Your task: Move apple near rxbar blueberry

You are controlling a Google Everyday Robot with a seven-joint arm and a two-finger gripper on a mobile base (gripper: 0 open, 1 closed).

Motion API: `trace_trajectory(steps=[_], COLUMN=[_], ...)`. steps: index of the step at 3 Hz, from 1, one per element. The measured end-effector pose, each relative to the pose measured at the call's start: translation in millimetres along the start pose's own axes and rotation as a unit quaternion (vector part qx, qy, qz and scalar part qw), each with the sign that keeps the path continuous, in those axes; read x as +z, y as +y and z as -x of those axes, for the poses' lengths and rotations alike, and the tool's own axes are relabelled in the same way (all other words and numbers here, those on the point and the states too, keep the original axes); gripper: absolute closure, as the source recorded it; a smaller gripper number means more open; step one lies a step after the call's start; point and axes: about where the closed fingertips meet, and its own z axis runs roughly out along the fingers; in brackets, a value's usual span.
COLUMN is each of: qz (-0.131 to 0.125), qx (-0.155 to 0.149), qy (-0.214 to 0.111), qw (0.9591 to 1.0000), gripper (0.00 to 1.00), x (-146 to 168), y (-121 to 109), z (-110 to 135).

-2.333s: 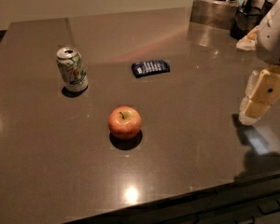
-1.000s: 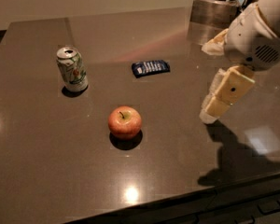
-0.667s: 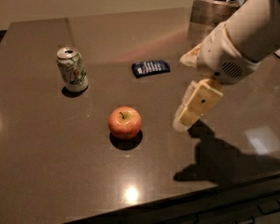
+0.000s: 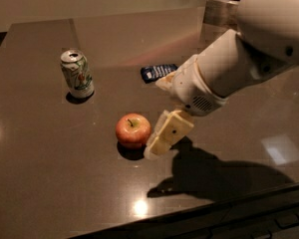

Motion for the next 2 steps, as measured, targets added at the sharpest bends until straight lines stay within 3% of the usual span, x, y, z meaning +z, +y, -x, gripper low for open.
trace_trajectory(steps=[2], qz=[0.009], qx=[-0.011], qy=[-0.025], qw=[0.9996], gripper=[0.0], x=[54], y=[15], z=[16])
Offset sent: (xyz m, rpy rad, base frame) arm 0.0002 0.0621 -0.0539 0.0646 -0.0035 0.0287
